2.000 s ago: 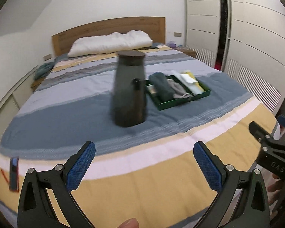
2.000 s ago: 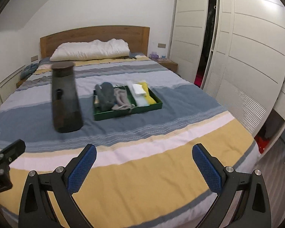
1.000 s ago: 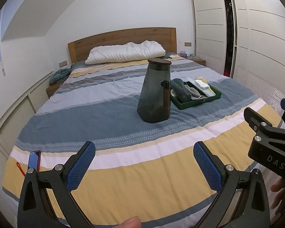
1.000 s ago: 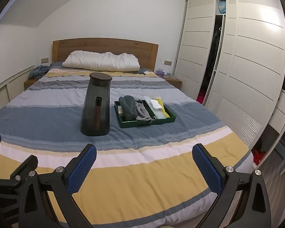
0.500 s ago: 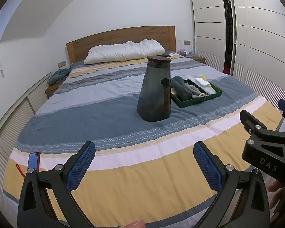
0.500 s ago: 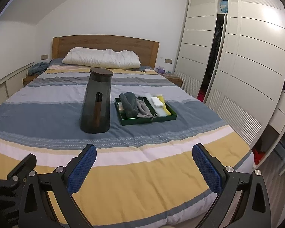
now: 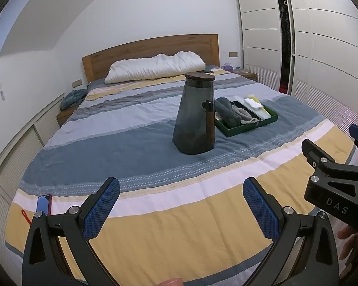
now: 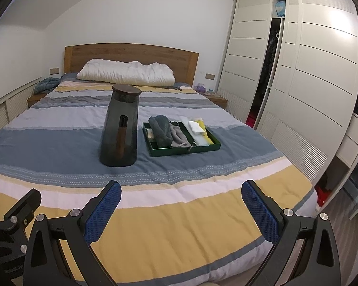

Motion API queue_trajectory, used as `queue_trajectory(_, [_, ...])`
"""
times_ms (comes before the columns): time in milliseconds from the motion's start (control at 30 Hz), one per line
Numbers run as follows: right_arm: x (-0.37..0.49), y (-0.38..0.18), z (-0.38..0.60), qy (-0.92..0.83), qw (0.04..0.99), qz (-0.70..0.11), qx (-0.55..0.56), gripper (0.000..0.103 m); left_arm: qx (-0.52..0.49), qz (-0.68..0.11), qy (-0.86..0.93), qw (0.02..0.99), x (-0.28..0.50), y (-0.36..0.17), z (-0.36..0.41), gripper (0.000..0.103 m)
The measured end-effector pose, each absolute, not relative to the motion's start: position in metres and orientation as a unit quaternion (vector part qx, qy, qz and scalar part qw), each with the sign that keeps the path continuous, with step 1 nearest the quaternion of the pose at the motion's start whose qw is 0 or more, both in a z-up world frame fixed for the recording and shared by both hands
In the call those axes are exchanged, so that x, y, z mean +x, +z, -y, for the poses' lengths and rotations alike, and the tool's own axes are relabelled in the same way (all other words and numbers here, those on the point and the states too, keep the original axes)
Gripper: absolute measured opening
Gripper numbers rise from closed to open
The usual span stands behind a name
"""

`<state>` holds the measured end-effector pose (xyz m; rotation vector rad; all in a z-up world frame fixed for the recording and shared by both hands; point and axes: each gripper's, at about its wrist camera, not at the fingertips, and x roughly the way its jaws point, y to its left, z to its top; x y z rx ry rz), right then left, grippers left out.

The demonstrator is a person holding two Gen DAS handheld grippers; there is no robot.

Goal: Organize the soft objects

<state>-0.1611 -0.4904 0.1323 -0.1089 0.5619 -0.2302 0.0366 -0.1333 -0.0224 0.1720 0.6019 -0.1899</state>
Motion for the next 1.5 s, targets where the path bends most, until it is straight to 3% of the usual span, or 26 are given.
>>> queue_trajectory(1500, [-0.1658,0.1307,0.4987,-0.118,0.953,-0.276,-0.047,0.103,0.093,-0.291,-0.108,0.946,0.0275,-0.0136,0.1364,0.101])
